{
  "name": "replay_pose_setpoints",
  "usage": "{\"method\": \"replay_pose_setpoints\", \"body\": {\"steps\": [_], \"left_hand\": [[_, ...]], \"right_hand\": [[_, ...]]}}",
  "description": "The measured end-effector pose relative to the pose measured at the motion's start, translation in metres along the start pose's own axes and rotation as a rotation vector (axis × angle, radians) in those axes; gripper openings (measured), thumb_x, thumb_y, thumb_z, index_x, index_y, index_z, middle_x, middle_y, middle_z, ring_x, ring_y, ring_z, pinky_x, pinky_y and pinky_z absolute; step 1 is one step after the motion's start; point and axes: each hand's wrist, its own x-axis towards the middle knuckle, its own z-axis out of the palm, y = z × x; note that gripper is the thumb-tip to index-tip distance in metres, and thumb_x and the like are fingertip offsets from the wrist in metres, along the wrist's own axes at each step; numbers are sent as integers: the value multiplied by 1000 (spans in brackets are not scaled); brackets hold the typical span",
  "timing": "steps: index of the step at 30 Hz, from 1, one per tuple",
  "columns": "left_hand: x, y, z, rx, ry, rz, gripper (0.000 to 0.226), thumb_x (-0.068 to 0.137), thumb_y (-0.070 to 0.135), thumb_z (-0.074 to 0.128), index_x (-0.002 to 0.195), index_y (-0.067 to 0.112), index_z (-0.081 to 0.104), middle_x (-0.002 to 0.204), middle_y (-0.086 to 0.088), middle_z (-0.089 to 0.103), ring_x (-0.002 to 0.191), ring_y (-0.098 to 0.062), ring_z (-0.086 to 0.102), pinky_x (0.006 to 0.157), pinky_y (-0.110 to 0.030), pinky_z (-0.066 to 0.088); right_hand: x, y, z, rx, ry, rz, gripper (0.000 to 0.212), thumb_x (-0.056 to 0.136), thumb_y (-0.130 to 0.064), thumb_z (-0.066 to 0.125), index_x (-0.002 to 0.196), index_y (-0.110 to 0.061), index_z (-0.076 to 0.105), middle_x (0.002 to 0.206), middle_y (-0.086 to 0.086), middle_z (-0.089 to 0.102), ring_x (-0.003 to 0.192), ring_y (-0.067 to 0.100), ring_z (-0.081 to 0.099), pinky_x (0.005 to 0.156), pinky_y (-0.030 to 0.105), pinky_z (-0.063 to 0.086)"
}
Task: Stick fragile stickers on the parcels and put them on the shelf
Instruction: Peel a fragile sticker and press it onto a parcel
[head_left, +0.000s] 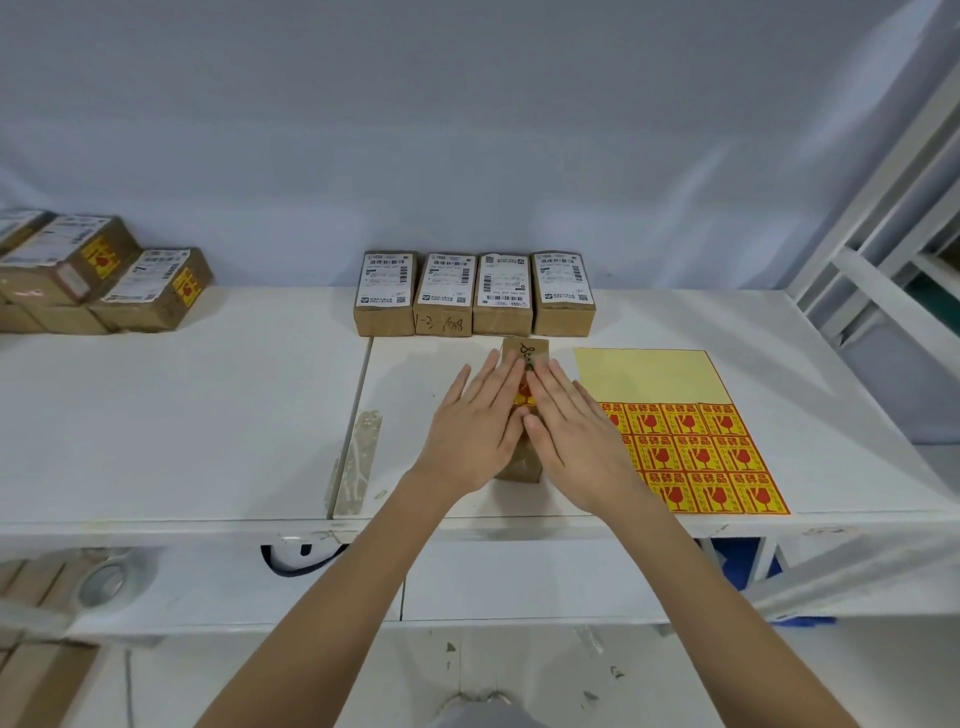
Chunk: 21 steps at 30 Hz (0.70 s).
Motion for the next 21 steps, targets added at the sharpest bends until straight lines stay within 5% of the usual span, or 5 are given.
{"method": "replay_pose_setpoints", "body": {"steps": [12, 21], "left_hand": [[3, -3, 3, 9, -30, 28, 74, 86, 51, -10, 151, 18, 6, 159, 4, 2, 144, -7, -7, 117, -28, -7], [1, 0, 2, 11, -34, 26, 75, 85, 50, -11, 150, 19, 5, 159, 5, 2, 145, -7, -5, 118, -29, -6]], "right_hand": [[-13, 21, -4, -51, -39, -74, 74, 90, -57, -14, 149, -16, 7, 156, -7, -2, 142, 1, -13, 118, 25, -5], [-15, 15, -2, -55, -35, -167, 62, 99, -48, 4, 149, -14, 17, 156, -3, 8, 145, 5, -1, 118, 29, 3]]}}
